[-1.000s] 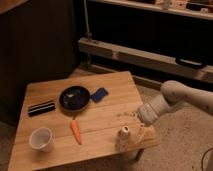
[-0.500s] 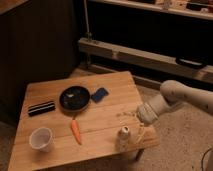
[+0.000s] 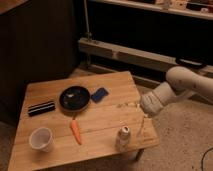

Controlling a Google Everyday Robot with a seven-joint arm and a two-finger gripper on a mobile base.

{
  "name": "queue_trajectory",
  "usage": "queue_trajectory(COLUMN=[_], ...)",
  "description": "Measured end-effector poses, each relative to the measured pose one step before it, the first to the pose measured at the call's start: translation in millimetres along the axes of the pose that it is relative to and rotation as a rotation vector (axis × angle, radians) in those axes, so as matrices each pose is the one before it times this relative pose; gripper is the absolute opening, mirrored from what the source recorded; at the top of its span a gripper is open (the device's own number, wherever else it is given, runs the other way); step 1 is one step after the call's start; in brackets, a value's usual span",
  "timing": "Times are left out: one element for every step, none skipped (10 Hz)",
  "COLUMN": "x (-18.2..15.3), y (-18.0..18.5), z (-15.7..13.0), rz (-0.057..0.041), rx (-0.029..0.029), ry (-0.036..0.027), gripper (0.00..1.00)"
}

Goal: Place the eraser in the ceramic cup

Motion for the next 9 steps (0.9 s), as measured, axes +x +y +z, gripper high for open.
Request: queue_trajectory(x=[0.44,5.77,13.46,13.98,14.67,13.24,22.79,15.42,21.53], y=[-12.23,-19.44,-25.09,-20.8,-21.73,-18.83,-27.54,-16.0,-16.73], z=[0.95,5.22,12.29,14.36,17.13,13.6,21.26,14.66,16.86], rz=[0.00124,-0.0029,-0.0054,-0.00276,-0.00363,0.0022,0.01489,0.01713,0.04138], rx=[-0.01114,-0.01541,-0.01977,-0.01524,-0.0166,-0.01148,-0.01643,-0.00998,-0.00913], ry=[-0.00376,0.00237,0.00985,0.00992,0.00936,0.0108,0.0226,0.01998,0.0319], gripper=[0.8,0.8,0.8,0.8,0.8,0.8,0.8,0.8,0.8])
